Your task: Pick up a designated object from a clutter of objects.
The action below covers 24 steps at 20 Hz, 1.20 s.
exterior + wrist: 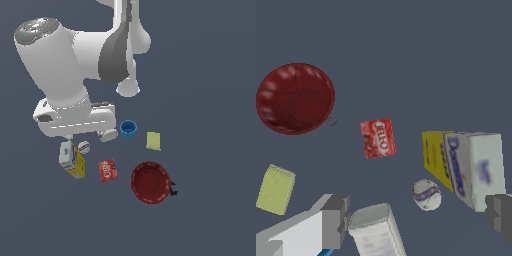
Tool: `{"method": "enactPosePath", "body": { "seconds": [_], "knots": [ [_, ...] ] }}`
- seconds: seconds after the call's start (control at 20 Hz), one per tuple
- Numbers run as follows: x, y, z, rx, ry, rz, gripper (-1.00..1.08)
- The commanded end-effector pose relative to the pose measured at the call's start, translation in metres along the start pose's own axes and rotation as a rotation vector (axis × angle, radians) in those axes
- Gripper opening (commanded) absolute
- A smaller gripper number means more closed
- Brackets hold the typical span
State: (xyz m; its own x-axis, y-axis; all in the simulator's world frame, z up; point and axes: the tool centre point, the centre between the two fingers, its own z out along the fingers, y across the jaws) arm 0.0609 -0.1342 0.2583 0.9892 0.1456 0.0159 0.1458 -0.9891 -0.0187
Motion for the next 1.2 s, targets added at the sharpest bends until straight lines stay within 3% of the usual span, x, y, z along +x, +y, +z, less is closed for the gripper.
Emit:
{"method": "enactPosePath", "body": {
  "seconds": [0.0,0.25,0.55,1.15],
  "knots": [
    [0.001,0.025,0.013,-0.004,-0.003,-0.023,1.0],
    [0.0,0.062,0.035,-0.011,-0.009,-0.056,1.0],
    [-0.003,0.089,0.05,-0.016,-0.015,-0.081,1.0],
    [-0.005,0.095,0.066,-0.018,-0.017,-0.085,1.0]
  ]
}}
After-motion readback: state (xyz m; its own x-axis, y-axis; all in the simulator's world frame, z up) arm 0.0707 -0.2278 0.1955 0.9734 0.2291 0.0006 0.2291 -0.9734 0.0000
